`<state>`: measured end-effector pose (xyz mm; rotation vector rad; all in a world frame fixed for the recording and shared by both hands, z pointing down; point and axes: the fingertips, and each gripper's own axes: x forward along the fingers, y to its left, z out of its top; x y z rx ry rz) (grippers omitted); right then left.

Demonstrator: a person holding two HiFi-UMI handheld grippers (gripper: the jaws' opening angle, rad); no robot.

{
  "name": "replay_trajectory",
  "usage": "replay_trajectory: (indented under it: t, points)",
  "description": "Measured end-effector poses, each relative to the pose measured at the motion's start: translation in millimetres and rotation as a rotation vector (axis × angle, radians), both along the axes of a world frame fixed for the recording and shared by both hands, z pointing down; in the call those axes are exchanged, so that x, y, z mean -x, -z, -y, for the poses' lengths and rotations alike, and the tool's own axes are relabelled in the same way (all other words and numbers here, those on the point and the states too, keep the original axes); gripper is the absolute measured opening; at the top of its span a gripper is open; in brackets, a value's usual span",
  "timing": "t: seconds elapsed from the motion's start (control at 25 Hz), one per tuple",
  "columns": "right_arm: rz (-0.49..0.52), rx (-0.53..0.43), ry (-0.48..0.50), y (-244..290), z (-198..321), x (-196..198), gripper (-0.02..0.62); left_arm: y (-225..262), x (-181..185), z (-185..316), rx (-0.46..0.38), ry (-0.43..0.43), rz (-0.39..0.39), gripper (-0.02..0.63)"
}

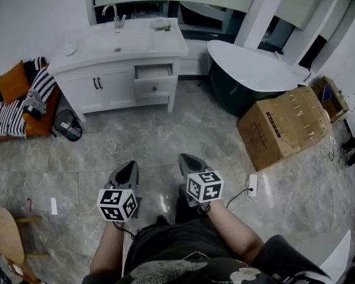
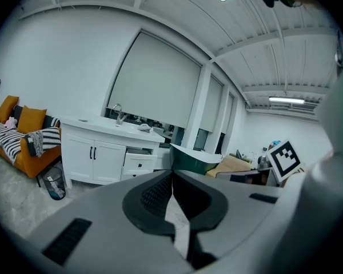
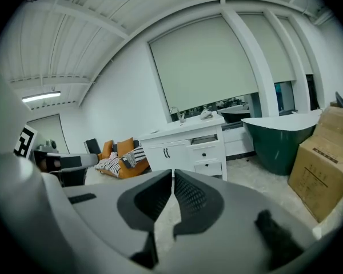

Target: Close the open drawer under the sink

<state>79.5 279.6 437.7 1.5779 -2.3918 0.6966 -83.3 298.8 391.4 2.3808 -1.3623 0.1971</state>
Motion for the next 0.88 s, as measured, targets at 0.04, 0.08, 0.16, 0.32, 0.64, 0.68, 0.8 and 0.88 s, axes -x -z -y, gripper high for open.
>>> replay_trajectory:
  t: [0.04, 0.08, 0.16, 0.32, 0.64, 0.68, 0.8, 0.88]
  points:
    - [0.000, 0.002, -0.004, -1, -1, -2, 0.031, -1, 2, 0, 0.001, 0.005, -0.002, 0.015]
    - [-0.002, 0.004, -0.007, -2, -1, -4, 0.031, -2, 3, 1, 0.002, 0.011, -0.004, 0.015]
    - [-0.010, 0.005, -0.014, -2, 2, -12, 0.031, -2, 4, 7, 0.002, 0.028, -0.013, 0.015]
    - [-0.010, -0.003, -0.039, -2, 21, -30, 0.031, -5, -1, 22, 0.008, 0.040, -0.025, 0.015]
    - [0.008, 0.023, -0.015, -17, 80, -35, 0.031, -13, -4, 72, 0.025, 0.075, 0.007, 0.015]
    - [0.009, 0.027, -0.010, -18, 89, -35, 0.032, -13, -4, 81, 0.028, 0.079, 0.010, 0.015]
    - [0.017, 0.041, -0.007, -24, 120, -37, 0.031, -16, -5, 108, 0.040, 0.088, 0.016, 0.015]
    - [0.024, 0.045, -0.006, -25, 143, -40, 0.031, -18, -8, 129, 0.048, 0.089, 0.023, 0.015]
